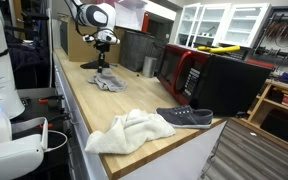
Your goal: Unfold the grey object completely
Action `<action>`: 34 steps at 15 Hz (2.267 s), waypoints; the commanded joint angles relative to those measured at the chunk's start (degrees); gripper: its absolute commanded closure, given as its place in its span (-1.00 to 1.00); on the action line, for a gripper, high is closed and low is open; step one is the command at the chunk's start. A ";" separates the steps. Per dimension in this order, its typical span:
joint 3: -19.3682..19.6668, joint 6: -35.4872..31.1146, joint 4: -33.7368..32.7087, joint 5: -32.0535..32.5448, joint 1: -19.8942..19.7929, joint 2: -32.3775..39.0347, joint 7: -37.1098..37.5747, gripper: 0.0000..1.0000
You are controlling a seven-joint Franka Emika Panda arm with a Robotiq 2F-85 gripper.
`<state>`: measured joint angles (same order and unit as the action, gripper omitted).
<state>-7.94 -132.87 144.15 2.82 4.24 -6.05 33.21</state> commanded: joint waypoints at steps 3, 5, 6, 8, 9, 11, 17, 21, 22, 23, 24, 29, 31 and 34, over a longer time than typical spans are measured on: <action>-0.03 2.20 -1.91 1.23 -0.80 -6.74 1.07 0.99; -0.18 2.36 -3.14 2.42 -1.71 -7.94 1.02 0.99; -0.38 2.52 -3.78 3.39 -2.19 -8.39 1.09 0.99; -0.65 2.16 -5.11 6.33 -3.36 -8.23 0.98 0.99; -0.71 1.93 -5.81 7.90 -3.90 -7.96 1.00 0.99; -0.64 1.60 -7.19 11.19 -4.95 -7.14 1.22 0.99; -0.29 -0.59 -12.97 22.81 -8.07 -3.45 5.24 0.99; 0.77 -0.30 -16.72 27.57 -8.24 -1.60 9.20 0.99; 0.98 -0.39 -17.30 28.57 -8.26 -1.27 10.50 0.93; 1.19 -0.21 -17.69 28.96 -8.14 -1.13 11.31 0.44; 1.41 -0.28 -17.90 29.20 -7.93 -1.06 11.95 0.43; 1.25 -0.82 -16.69 26.85 -6.39 -3.94 12.86 -0.20; 1.11 -0.15 -16.24 24.20 -5.53 -5.32 12.81 -0.47; 0.94 1.12 -15.20 19.34 -4.67 -7.68 12.84 -0.94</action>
<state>-6.96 -133.14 127.16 25.96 -1.27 -10.35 45.25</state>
